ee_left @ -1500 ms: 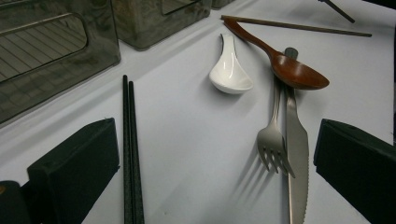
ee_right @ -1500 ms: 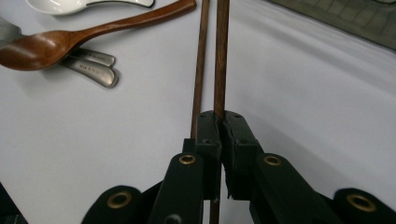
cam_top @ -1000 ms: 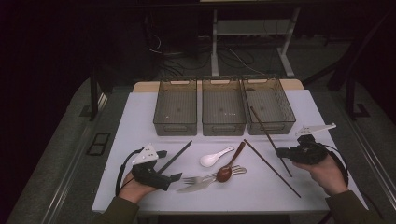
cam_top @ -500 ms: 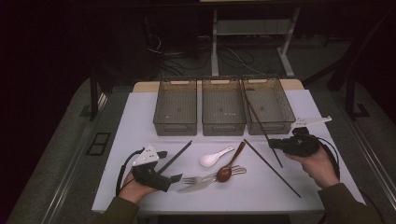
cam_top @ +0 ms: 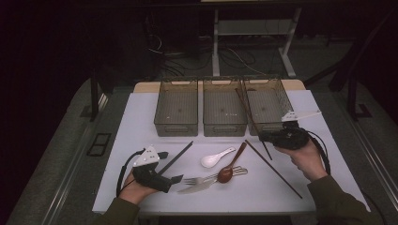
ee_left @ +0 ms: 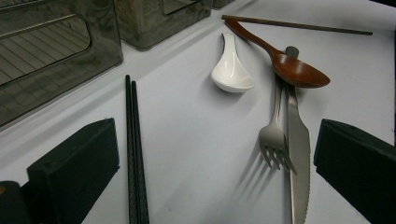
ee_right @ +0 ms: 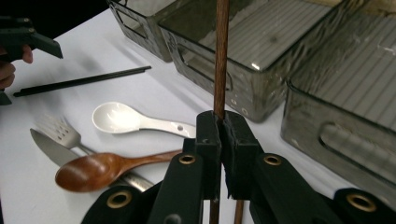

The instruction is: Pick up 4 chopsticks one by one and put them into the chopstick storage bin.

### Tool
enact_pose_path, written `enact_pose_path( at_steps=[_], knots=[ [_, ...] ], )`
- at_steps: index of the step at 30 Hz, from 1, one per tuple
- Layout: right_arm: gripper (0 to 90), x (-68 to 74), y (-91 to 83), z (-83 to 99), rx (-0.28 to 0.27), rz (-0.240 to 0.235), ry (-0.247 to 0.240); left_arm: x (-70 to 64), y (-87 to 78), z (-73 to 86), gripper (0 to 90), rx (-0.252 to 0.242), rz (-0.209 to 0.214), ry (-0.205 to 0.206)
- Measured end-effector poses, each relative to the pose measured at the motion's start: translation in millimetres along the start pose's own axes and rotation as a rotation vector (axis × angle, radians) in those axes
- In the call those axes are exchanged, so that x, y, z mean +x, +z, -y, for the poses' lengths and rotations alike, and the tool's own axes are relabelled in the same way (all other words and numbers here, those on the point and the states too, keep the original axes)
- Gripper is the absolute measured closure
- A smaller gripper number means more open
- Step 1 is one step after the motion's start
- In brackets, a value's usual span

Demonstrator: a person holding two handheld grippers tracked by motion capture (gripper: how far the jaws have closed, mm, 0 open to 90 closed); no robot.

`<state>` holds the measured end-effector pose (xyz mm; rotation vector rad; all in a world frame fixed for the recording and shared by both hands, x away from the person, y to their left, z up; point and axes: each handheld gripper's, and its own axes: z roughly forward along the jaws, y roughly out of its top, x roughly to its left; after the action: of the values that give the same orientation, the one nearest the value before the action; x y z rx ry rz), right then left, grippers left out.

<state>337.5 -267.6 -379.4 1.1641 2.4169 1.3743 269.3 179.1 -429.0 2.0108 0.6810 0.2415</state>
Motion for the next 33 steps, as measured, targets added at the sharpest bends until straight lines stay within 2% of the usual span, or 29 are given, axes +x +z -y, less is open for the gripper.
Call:
enact_pose_path(
  at_steps=[15, 33],
  knots=[
    [84.8, 7.1, 22.6, -21.0, -0.04, -0.021, -0.018, 0.1, -0.2, 0.0, 0.0, 0.003, 0.002, 0.001],
    [84.8, 16.8, 53.9, -60.7, -0.071, -0.04, -0.041, 1.2, -0.5, -0.3, 0.0, -0.007, 0.005, -0.004]
  ],
)
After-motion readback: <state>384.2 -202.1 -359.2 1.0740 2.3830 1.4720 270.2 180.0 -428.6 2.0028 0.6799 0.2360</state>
